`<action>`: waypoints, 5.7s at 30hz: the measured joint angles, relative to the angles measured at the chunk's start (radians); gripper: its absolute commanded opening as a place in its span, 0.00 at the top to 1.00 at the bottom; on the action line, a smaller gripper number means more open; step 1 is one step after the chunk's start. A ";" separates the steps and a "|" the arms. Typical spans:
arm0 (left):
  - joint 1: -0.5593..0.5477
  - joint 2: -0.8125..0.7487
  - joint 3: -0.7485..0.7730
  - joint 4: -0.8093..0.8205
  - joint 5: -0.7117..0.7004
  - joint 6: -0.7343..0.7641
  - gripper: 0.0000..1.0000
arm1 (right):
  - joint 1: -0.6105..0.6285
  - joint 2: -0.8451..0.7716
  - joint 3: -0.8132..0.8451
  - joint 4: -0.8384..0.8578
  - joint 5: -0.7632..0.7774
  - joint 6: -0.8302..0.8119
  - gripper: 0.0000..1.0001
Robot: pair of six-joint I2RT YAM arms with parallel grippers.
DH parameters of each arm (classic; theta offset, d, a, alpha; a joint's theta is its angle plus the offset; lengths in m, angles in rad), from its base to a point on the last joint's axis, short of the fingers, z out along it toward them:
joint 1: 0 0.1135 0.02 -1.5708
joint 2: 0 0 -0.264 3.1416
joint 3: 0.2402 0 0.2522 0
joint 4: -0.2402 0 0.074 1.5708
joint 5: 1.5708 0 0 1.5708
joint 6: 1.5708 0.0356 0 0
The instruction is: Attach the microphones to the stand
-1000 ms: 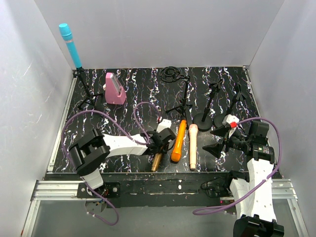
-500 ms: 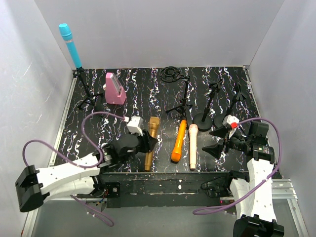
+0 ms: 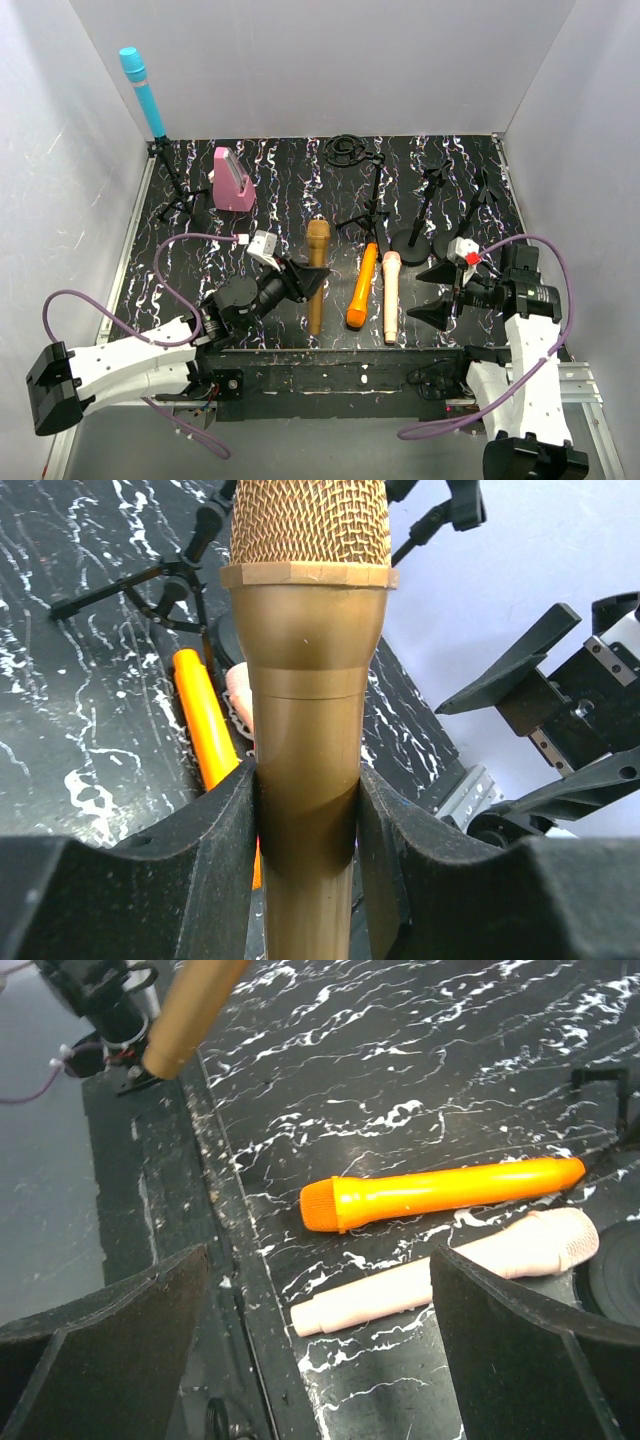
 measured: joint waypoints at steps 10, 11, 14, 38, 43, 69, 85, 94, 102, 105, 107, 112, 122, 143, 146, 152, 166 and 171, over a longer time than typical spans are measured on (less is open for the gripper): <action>0.000 0.090 0.005 0.269 0.094 -0.010 1.00 | 0.338 0.112 0.230 -0.174 0.123 -0.045 0.05; 0.000 0.101 0.008 0.286 0.100 -0.010 1.00 | 0.371 0.114 0.230 -0.158 0.140 -0.001 0.06; 0.000 0.126 0.028 0.316 0.116 -0.012 1.00 | 0.423 0.138 0.249 -0.124 0.169 0.101 0.06; -0.026 0.524 0.382 0.549 0.155 0.045 1.00 | 0.548 0.362 0.395 0.499 0.043 1.042 0.21; -0.047 0.560 0.387 0.562 0.143 0.062 1.00 | 0.547 0.356 0.295 0.676 0.049 1.221 0.21; -0.058 0.367 0.400 0.359 0.116 -0.045 0.02 | 0.499 0.283 0.177 0.731 0.003 1.134 0.99; -0.031 0.411 0.641 -0.169 0.217 -0.086 0.12 | 0.499 0.266 0.218 0.506 -0.021 0.879 0.99; -0.005 0.505 0.753 -0.261 0.300 -0.072 0.49 | 0.502 0.266 0.233 0.417 -0.016 0.788 0.99; 0.026 0.512 0.755 -0.266 0.404 -0.059 1.00 | 0.504 0.267 0.237 0.361 0.013 0.770 0.93; 0.045 0.516 0.749 -0.247 0.456 -0.051 1.00 | 0.504 0.267 0.237 0.361 0.019 0.768 0.54; 0.056 0.516 0.740 -0.235 0.481 -0.041 1.00 | 0.504 0.267 0.237 0.360 0.028 0.768 0.28; 0.103 0.476 0.712 -0.259 0.498 0.008 1.00 | 0.504 0.226 0.237 0.352 0.043 0.727 0.15; 0.252 0.340 0.933 -0.598 0.399 0.275 1.00 | 0.417 0.087 0.209 0.248 0.113 0.490 0.09; 0.480 0.950 1.626 -0.629 0.321 0.555 1.00 | 0.264 -0.093 -0.040 0.214 0.113 0.226 0.05; 0.486 0.971 1.662 -0.626 0.326 0.545 1.00 | 0.259 -0.093 -0.042 0.214 0.113 0.218 0.05; 0.489 0.974 1.687 -0.589 0.368 0.509 1.00 | 0.259 -0.092 -0.046 0.211 0.114 0.211 0.05; 0.499 0.983 1.648 -0.488 0.386 0.473 1.00 | 0.248 -0.092 -0.046 0.206 0.114 0.195 0.04; 0.500 0.983 1.571 -0.470 0.401 0.463 1.00 | 0.246 -0.092 -0.046 0.206 0.114 0.193 0.04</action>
